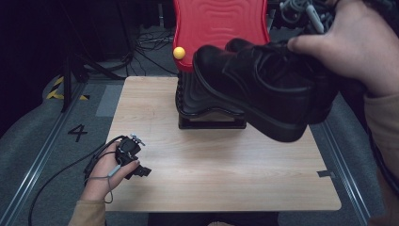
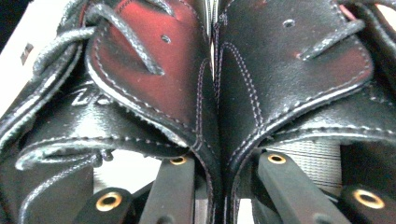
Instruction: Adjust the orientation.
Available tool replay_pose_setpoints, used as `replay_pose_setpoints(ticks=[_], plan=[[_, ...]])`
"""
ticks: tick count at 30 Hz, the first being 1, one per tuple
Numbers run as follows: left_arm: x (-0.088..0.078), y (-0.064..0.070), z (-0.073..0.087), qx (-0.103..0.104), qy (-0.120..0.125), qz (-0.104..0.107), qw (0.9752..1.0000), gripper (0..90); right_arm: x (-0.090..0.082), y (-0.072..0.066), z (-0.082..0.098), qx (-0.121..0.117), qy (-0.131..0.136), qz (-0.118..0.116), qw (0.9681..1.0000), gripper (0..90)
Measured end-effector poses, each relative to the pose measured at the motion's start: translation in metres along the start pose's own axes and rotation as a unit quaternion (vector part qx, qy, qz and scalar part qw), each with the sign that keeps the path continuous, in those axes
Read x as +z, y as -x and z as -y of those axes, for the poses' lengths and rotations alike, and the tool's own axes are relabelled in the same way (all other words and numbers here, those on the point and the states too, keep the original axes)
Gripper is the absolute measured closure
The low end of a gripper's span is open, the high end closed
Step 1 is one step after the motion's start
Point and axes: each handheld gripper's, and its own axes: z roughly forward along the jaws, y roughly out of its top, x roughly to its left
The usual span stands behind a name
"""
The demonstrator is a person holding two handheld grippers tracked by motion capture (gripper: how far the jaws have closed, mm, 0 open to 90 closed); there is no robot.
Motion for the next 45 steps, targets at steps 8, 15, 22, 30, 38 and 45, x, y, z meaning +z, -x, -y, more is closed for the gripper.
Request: replay_pose_setpoints(ticks=[8, 15, 22, 30, 38, 45], plan=[[0.002, -0.004, 0.001, -0.005, 0.003, 0.01, 0.9999, 25.1, -0.01, 0.002, -0.05, 0.022, 0.016, 0.031, 0.9992, 81.0], [-0.001, -0.014, 0.008, -0.015, 0.018, 0.017, 0.9996, 25.1, -0.009, 0.009, -0.103, 0.047, 0.028, 0.053, 0.9971, 81.0], [-0.005, -0.023, 0.012, -0.017, 0.03, 0.021, 0.9992, 25.1, -0.005, 0.012, -0.144, 0.06, 0.063, 0.074, 0.9935, 81.0], [-0.005, -0.029, 0.014, -0.019, 0.039, 0.041, 0.9982, 25.1, 0.007, 0.008, -0.176, 0.076, 0.092, 0.079, 0.9898, 81.1], [-0.009, -0.038, 0.02, -0.026, 0.055, 0.047, 0.997, 25.1, 0.003, -0.011, -0.188, 0.079, 0.088, 0.101, 0.9878, 81.1], [-0.012, -0.037, 0.021, -0.026, 0.061, 0.049, 0.9966, 25.1, 0.002, -0.01, -0.188, 0.097, 0.098, 0.117, 0.9835, 81.1]])
